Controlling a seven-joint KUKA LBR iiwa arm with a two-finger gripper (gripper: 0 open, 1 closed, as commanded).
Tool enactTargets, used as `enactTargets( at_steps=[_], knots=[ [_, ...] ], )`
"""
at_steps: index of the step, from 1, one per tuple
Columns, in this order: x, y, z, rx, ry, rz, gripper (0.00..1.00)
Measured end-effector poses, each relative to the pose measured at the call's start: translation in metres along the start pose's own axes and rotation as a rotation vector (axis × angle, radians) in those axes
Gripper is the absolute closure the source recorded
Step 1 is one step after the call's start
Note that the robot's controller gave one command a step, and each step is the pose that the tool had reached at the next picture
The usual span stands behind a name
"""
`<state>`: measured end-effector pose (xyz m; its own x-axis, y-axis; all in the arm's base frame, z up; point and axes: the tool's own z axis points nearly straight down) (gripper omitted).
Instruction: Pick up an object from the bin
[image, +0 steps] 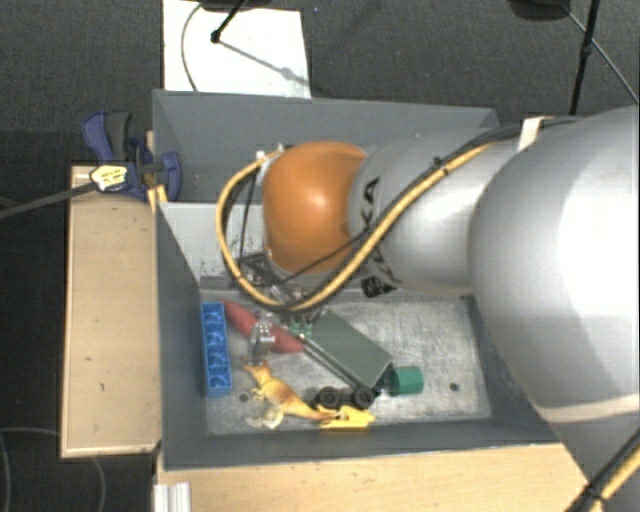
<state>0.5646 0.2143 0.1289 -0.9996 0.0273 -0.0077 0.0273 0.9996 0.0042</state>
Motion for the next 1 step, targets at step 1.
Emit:
enactTargets(
  at_steps=[1],
  knots=[
    [-0.0182,0.0226,0.0577,0.001,0.003,-0.003,1.0]
  ],
)
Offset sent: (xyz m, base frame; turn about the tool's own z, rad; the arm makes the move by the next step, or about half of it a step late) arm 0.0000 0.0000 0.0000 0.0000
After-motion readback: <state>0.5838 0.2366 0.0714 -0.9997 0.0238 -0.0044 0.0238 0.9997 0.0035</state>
